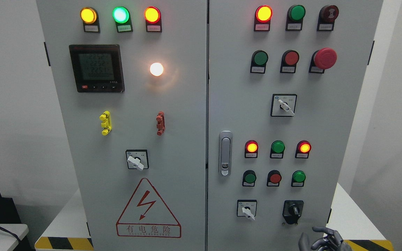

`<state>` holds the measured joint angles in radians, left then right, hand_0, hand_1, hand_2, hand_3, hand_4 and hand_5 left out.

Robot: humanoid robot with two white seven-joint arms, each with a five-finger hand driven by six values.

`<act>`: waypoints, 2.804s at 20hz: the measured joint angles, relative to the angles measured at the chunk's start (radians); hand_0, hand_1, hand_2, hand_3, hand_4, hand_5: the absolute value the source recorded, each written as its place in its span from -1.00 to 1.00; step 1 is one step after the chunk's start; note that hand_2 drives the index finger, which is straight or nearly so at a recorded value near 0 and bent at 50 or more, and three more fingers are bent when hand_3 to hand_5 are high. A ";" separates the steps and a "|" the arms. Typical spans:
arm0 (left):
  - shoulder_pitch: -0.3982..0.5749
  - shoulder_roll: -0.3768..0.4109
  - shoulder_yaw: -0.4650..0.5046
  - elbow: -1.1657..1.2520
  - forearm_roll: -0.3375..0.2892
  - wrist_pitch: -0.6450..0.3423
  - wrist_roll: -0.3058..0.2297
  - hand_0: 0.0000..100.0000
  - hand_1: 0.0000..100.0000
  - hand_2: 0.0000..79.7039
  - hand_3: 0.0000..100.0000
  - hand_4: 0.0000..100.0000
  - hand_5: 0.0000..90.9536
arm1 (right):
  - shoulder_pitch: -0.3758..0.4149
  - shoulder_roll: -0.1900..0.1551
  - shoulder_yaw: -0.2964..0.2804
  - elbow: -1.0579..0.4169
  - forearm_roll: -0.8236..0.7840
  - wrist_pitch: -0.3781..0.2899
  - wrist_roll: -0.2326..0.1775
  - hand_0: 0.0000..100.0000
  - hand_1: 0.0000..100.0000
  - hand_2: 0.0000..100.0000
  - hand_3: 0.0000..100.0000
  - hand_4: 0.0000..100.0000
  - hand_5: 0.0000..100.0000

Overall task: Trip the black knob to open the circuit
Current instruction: 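Raise the right hand up toward the black rotary knob, then close the right hand fingers around the black rotary knob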

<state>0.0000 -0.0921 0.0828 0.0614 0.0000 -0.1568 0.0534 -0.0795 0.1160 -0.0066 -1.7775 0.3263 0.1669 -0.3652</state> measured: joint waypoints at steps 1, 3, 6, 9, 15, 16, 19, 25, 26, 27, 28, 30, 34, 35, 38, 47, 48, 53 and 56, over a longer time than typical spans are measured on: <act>0.000 0.000 0.000 0.000 0.000 0.000 0.000 -0.76 -0.22 -1.00 -1.00 -1.00 -1.00 | -0.003 0.001 0.001 0.003 0.000 0.004 0.000 -0.24 0.61 -0.13 0.62 0.77 0.93; 0.000 0.000 0.000 0.000 0.000 0.000 0.000 -0.76 -0.22 -1.00 -1.00 -1.00 -1.00 | -0.009 0.003 0.002 0.008 0.000 0.010 0.000 -0.25 0.61 -0.12 0.62 0.77 0.93; 0.000 0.000 0.000 0.000 0.000 0.000 0.000 -0.76 -0.22 -1.00 -1.00 -1.00 -1.00 | -0.017 0.005 0.003 0.019 0.001 0.013 0.000 -0.26 0.61 -0.13 0.62 0.77 0.93; 0.000 0.000 0.000 0.000 0.000 0.000 0.000 -0.76 -0.22 -1.00 -1.00 -1.00 -1.00 | -0.026 0.006 0.004 0.029 0.001 0.014 0.000 -0.27 0.60 -0.13 0.62 0.77 0.93; 0.000 0.000 0.000 0.000 0.000 0.000 0.000 -0.76 -0.22 -1.00 -1.00 -1.00 -1.00 | -0.038 0.009 0.005 0.053 0.002 0.014 -0.006 -0.28 0.59 -0.14 0.62 0.77 0.93; 0.000 0.000 0.000 0.000 0.000 0.000 0.000 -0.76 -0.22 -1.00 -1.00 -1.00 -1.00 | -0.040 0.009 0.005 0.057 0.002 0.014 -0.008 -0.28 0.59 -0.14 0.62 0.77 0.93; 0.000 0.000 0.000 0.000 0.000 0.000 0.000 -0.76 -0.22 -1.00 -1.00 -1.00 -1.00 | -0.043 0.010 0.005 0.067 0.002 0.014 -0.012 -0.30 0.59 -0.13 0.62 0.77 0.93; 0.000 0.000 0.000 0.000 0.000 0.000 0.000 -0.76 -0.22 -1.00 -1.00 -1.00 -1.00 | -0.055 0.010 0.006 0.086 0.002 0.014 -0.012 -0.41 0.57 -0.12 0.63 0.78 0.93; 0.000 0.000 0.000 0.000 0.000 0.000 0.000 -0.76 -0.22 -1.00 -1.00 -1.00 -1.00 | -0.057 0.010 0.006 0.089 0.002 0.013 -0.012 -0.41 0.57 -0.12 0.63 0.78 0.93; 0.000 0.000 0.000 0.000 0.000 0.000 0.000 -0.76 -0.22 -1.00 -1.00 -1.00 -1.00 | -0.060 0.010 0.006 0.091 0.002 0.013 -0.012 -0.41 0.57 -0.12 0.63 0.78 0.93; 0.000 0.000 0.000 0.000 0.000 0.000 0.000 -0.76 -0.22 -1.00 -1.00 -1.00 -1.00 | -0.064 0.010 0.006 0.094 0.002 0.012 -0.013 -0.41 0.57 -0.12 0.63 0.78 0.93; 0.000 0.000 0.000 0.000 0.000 0.000 0.000 -0.76 -0.22 -1.00 -1.00 -1.00 -1.00 | -0.071 0.010 0.006 0.099 0.002 0.012 -0.013 -0.42 0.57 -0.12 0.63 0.78 0.93; 0.000 0.000 0.000 0.000 0.000 0.000 0.000 -0.76 -0.22 -1.00 -1.00 -1.00 -1.00 | -0.084 0.010 0.006 0.109 0.002 0.011 -0.014 -0.49 0.56 -0.11 0.64 0.79 0.93; 0.000 0.000 0.000 0.000 0.000 0.000 0.000 -0.76 -0.22 -1.00 -1.00 -1.00 -1.00 | -0.087 0.010 0.006 0.111 0.002 0.012 -0.015 -0.49 0.56 -0.11 0.64 0.79 0.93; 0.000 0.000 0.000 0.000 0.000 0.000 0.000 -0.76 -0.22 -1.00 -1.00 -1.00 -1.00 | -0.096 0.010 0.006 0.119 0.002 0.011 -0.015 -0.54 0.56 -0.11 0.65 0.79 0.93; 0.000 0.000 0.000 0.000 0.000 0.000 0.000 -0.76 -0.22 -1.00 -1.00 -1.00 -1.00 | -0.121 0.011 0.007 0.144 0.003 0.013 -0.011 -0.60 0.57 -0.11 0.64 0.79 0.93; 0.000 0.000 0.000 0.000 0.000 0.000 0.000 -0.76 -0.22 -1.00 -1.00 -1.00 -1.00 | -0.123 0.011 0.007 0.146 0.003 0.013 -0.011 -0.61 0.57 -0.11 0.64 0.79 0.93; 0.000 0.000 0.000 0.000 0.000 0.000 0.000 -0.76 -0.22 -1.00 -1.00 -1.00 -1.00 | -0.130 0.011 0.007 0.156 0.003 0.018 -0.009 -0.54 0.58 -0.12 0.63 0.78 0.93; 0.000 0.000 0.000 0.000 0.000 0.000 0.000 -0.76 -0.22 -1.00 -1.00 -1.00 -1.00 | -0.133 0.011 0.007 0.160 0.004 0.020 -0.007 -0.46 0.58 -0.12 0.63 0.77 0.93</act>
<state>0.0000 -0.0922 0.0828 0.0613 0.0000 -0.1568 0.0534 -0.2120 0.1272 0.0000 -1.6177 0.3300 0.1866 -0.3719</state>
